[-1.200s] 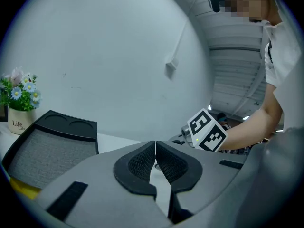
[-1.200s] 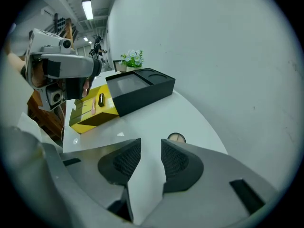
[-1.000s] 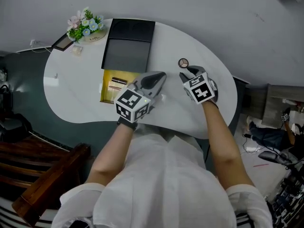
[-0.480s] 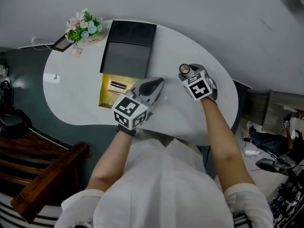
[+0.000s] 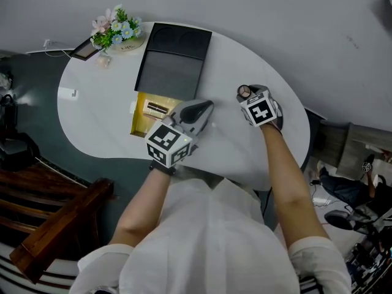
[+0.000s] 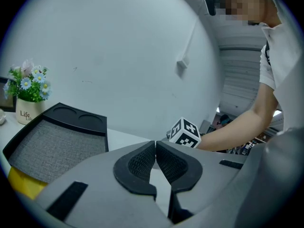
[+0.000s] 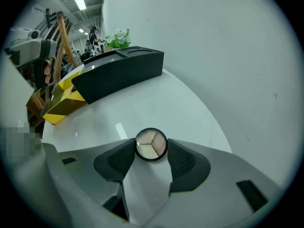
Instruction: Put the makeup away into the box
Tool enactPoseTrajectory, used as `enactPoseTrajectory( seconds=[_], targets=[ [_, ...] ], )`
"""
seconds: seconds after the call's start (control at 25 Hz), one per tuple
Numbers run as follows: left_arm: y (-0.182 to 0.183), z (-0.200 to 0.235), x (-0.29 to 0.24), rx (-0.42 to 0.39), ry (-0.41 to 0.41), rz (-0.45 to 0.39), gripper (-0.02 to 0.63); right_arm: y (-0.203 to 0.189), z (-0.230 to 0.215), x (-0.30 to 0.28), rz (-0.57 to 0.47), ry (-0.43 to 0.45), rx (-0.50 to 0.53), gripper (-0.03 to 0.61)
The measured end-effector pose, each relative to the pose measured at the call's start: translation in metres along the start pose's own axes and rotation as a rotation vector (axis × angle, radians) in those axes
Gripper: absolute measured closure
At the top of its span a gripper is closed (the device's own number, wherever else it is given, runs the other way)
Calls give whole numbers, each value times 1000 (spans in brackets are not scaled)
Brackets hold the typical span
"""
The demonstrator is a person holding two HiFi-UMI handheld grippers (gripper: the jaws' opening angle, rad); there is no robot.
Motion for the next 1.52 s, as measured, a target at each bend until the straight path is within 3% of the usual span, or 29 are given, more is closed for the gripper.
enactPoseTrajectory(
  seconds=[0.36,0.64,0.84,1.0,1.52],
  targets=[
    [0,17,33,-7,28,-9,594,0,0,0,-6,-30,-41,367],
    [-8,45,83,6,111,-10,594,-13,12,-4,70,-38,-118,368],
    [-13,64,118,8,144,-15,594,5,33,9,5,-80,-62,368],
    [-18,76,142,2,158,-14,594,18,65,20,-33,-64,-54,368],
    [-32,98,188,29,182,-50,594,91,193,22,-35,123,154,368]
  ],
)
Point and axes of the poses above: the fingertips, and each gripper's own axes: x backward along the fingers, z to its left, y out of its top, the point moved 7 cm from there along x, backward along the fingers, and after that the axes turned 11 degrees about y, right-handed, at the moved point
